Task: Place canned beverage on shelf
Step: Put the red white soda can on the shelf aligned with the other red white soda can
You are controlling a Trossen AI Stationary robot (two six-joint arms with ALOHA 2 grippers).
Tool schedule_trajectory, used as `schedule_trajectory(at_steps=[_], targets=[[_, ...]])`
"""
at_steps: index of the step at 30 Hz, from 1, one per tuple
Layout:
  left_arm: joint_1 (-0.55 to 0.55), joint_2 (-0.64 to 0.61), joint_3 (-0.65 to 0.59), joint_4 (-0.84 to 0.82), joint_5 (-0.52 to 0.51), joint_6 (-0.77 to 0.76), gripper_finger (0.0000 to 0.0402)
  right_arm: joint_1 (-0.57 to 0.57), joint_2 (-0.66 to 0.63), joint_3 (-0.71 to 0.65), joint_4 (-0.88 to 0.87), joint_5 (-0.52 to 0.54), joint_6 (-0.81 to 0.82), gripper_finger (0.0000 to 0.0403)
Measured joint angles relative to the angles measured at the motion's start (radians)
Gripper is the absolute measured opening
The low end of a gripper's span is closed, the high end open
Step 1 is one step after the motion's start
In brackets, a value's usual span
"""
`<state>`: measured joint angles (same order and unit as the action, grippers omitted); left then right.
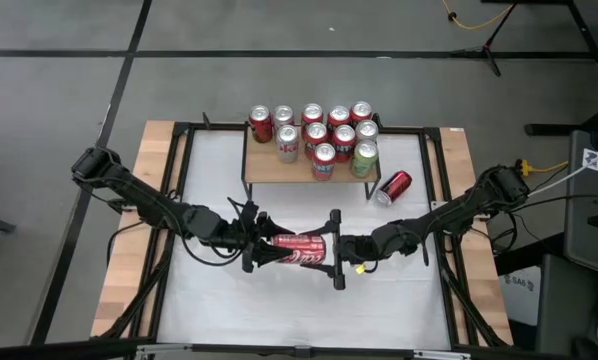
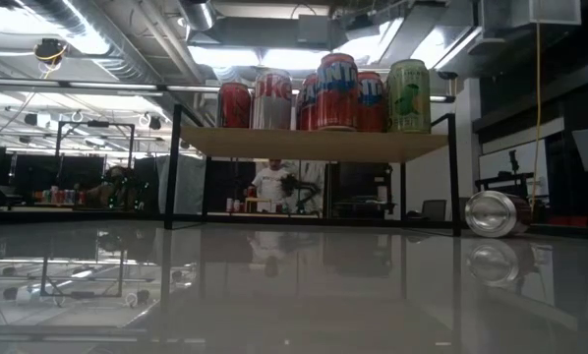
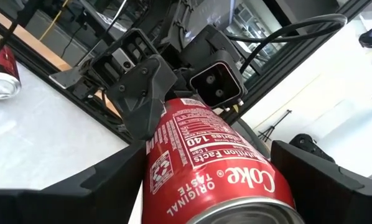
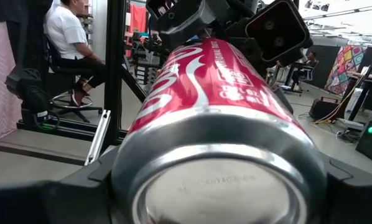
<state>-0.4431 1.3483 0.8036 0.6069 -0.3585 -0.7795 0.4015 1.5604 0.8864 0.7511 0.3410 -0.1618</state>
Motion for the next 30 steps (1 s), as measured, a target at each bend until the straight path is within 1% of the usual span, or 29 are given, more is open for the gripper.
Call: schedule_trajectory(at_steps=[9, 17, 30], targets=[[-0.001, -0.001, 0.0, -0.02, 0.006, 0.001, 0.0329, -0.001, 0.0, 0.0, -0.002, -0.017, 0.004, 0.0295], [-0.003, -0.001, 0.0, -0.02, -0.029, -0.004, 0.0329, -0.003, 0.0, 0.0, -0.002, -0.019, 0.003, 0.0295], [-0.003, -0.001, 0.0, -0.031, -0.022, -0.004, 0.033, -0.003, 0.0, 0.0, -0.001, -0.019, 0.003, 0.0295]])
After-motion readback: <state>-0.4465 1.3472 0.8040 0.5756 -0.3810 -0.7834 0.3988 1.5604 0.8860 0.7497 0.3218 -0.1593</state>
